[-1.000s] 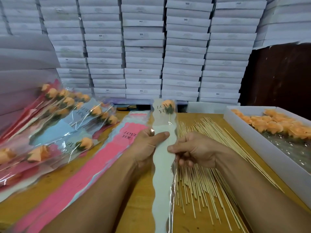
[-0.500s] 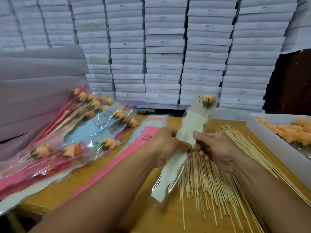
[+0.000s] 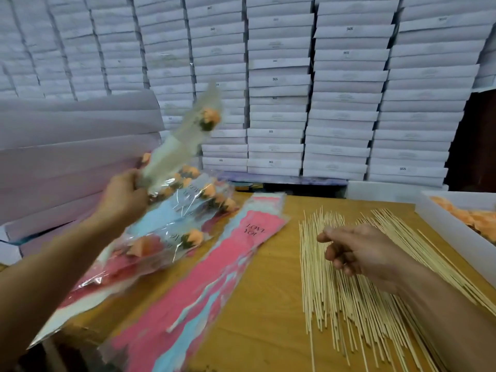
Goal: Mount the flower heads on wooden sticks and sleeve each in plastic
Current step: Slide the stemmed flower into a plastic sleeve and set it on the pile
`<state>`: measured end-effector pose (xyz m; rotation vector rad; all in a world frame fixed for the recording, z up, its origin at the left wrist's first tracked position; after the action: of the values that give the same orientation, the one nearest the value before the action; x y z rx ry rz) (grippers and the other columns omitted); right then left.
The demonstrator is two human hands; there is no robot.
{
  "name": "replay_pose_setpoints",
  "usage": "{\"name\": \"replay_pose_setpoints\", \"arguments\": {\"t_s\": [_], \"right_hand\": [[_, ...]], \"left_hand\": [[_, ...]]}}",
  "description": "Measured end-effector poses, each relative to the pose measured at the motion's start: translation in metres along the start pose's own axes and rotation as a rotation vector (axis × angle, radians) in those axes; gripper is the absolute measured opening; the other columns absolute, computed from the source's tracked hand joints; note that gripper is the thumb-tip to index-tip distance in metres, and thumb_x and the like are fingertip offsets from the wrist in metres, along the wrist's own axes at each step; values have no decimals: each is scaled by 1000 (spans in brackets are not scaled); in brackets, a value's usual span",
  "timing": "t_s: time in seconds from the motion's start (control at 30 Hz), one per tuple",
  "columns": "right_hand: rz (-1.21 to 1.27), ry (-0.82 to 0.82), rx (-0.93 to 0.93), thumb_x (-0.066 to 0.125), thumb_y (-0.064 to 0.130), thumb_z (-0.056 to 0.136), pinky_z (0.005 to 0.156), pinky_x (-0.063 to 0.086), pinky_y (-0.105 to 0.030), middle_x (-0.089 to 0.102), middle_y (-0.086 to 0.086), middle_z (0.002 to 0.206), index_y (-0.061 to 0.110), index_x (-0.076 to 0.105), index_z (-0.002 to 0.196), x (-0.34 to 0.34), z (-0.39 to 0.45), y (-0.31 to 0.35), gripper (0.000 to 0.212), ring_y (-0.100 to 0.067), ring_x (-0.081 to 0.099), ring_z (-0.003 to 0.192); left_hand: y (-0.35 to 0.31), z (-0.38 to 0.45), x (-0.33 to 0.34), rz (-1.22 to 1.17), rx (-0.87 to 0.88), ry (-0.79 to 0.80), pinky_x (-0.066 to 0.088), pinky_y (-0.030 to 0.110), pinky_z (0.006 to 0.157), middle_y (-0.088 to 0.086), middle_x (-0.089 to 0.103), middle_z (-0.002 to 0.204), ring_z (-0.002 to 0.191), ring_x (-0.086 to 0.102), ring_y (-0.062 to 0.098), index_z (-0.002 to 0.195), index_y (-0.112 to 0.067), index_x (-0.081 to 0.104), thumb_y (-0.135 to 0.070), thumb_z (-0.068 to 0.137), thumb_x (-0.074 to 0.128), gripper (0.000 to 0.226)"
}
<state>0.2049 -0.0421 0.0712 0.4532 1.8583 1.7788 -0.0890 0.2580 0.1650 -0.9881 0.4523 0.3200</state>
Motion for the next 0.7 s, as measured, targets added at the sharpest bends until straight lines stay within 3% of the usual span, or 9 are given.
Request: {"name": "replay_pose_setpoints", "arguments": {"t_s": [0.07,0.1,0.2,0.3,0.43,0.53,0.7], "right_hand": [[-16,12,9,60,29,99,45,46,-24,70,-8,73,4,71,106,2,0,-1,29,-15,61,56],[-20,18,14,59,29,99,45,46,-24,70,-8,73,4,71,106,2,-1,-1,29,-15,61,56],[-24,35,16,60,27,99,44,46,-24,69,-8,71,2,71,106,4,-1,-1,28,-16,61,55],[-41,55,16,59,25,100,45,46,-24,70,-8,72,3,71,105,5,-1,-1,26,-16,61,55],[-49,75,25,59,25,100,45,47,-25,71,-7,73,3,71,106,6,-1,-3,26,-16,61,56],[-43,78,27,59,24,100,45,47,-24,71,-8,73,3,71,105,5,-1,-3,25,-16,61,56],[-48,80,31,58,23,101,45,47,-24,71,-7,73,3,71,105,6,-1,-3,24,-15,61,56]], "left_hand": [[18,19,-20,149,23,-91,42,38,73,25,63,105,86,59,37,121,-8,56,8,88,47,37],[27,25,-27,192,24,-100,42,38,72,24,61,105,85,58,40,131,-12,48,6,89,49,46],[49,37,-37,239,54,-50,39,32,48,17,59,87,59,53,33,144,-33,29,11,89,50,73],[66,47,-38,357,129,-8,34,31,44,20,51,95,57,46,27,150,-42,26,20,83,47,93],[91,55,-31,412,79,50,39,37,65,17,38,104,80,43,29,150,-31,41,17,83,47,82],[109,58,-24,470,21,83,44,43,75,26,41,120,92,47,38,145,-22,49,13,85,49,70],[127,63,-11,563,-67,120,48,52,93,28,35,132,106,53,52,143,-18,52,4,88,51,60]]}}
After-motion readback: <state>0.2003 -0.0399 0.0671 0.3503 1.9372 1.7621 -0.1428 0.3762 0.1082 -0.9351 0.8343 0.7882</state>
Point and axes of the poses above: each hand's wrist, its own z-axis towards the middle knuckle, its own x-axis out of the palm, y = z × x, the point moved 5 cm from there along z, towards the middle knuckle
